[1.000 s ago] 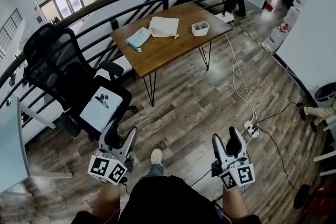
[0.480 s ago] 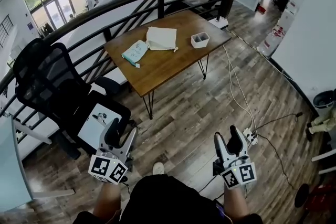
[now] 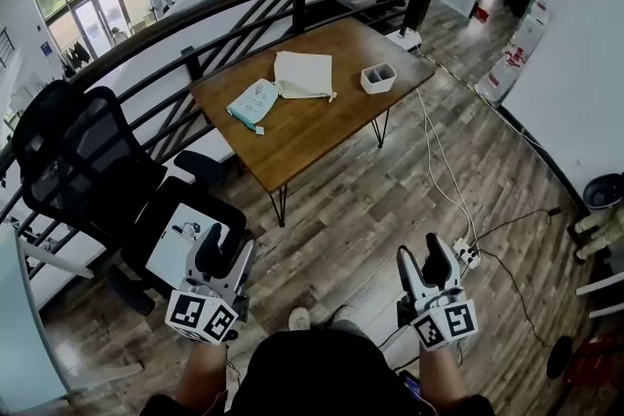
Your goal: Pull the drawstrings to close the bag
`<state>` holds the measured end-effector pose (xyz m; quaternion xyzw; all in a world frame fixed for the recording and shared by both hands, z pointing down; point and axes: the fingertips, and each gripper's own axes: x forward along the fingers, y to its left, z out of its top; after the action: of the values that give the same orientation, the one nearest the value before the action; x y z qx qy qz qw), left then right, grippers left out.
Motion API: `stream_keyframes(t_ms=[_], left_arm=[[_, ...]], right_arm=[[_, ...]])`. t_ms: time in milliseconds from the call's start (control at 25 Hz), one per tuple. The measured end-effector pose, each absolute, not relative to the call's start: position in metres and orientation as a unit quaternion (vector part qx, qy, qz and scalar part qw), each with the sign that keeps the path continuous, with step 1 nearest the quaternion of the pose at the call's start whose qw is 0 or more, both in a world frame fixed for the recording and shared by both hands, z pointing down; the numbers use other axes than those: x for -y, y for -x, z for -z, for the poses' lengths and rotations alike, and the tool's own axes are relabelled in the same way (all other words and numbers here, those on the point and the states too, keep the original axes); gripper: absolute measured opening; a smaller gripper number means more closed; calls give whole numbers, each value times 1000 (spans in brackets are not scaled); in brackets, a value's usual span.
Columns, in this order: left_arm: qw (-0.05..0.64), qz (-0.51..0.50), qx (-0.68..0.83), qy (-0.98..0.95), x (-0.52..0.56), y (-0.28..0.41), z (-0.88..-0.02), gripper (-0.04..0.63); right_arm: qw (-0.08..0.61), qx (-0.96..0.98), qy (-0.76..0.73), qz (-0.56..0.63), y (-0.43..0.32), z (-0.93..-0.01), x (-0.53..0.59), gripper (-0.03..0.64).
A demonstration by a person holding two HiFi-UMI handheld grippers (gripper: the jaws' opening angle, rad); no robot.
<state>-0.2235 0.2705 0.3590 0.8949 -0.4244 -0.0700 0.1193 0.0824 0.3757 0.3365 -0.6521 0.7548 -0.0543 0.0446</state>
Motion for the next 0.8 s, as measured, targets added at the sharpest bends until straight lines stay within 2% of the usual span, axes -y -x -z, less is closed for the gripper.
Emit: stream_keyframes(t_ms=[320,800], left_arm=[[117,69,435,-890,-235,220,-361,295],[82,71,487,-866,-151,192,-342,295]], right_arm=[[40,-762,644,55,-93,-339,-330,250],[59,-808,586,28,-122,-324,-196,244]])
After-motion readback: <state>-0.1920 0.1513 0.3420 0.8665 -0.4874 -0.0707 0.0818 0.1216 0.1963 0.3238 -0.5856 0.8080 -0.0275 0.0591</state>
